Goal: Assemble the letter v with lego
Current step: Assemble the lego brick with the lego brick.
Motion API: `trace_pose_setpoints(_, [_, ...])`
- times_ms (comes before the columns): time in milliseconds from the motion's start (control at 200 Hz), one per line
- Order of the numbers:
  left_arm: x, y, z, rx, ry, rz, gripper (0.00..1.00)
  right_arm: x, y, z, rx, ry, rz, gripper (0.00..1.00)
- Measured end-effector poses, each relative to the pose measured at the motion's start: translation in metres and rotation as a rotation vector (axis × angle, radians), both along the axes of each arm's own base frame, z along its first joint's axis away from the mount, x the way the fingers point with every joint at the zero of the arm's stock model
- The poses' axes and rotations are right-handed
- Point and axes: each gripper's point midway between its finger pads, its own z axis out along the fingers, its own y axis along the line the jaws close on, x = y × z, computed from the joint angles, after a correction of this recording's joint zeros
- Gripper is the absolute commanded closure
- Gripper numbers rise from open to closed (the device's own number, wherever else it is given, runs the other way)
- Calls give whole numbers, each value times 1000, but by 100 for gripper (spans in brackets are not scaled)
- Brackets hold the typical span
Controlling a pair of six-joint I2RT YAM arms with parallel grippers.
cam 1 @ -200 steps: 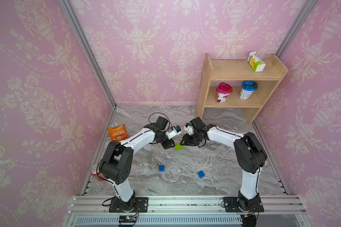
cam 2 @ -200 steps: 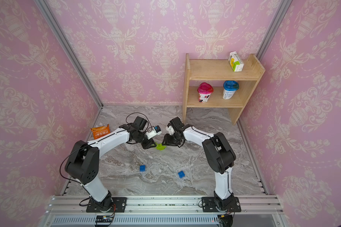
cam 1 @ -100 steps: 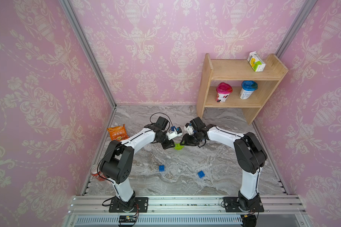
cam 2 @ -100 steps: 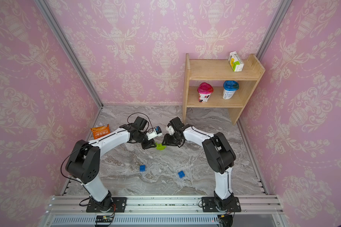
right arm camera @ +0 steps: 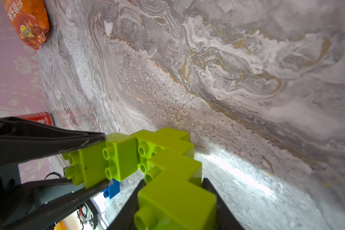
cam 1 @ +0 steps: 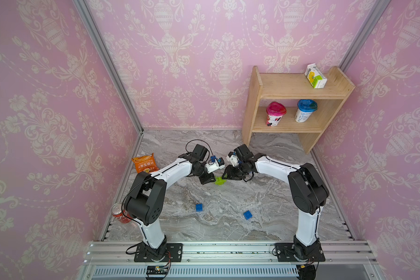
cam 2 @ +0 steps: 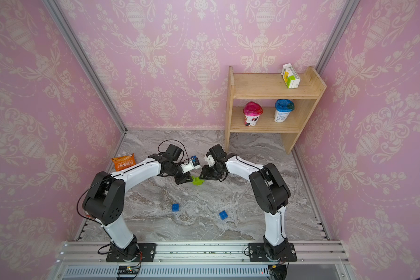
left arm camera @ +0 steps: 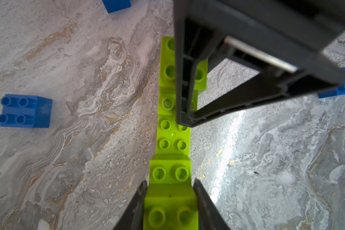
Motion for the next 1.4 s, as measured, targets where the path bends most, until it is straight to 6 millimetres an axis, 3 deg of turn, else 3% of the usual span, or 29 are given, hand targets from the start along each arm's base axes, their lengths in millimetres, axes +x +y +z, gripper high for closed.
trace_pose_setpoints(1396, [-5, 1, -1, 11, -37, -37, 73, -1, 2, 0, 2, -3, 4, 56])
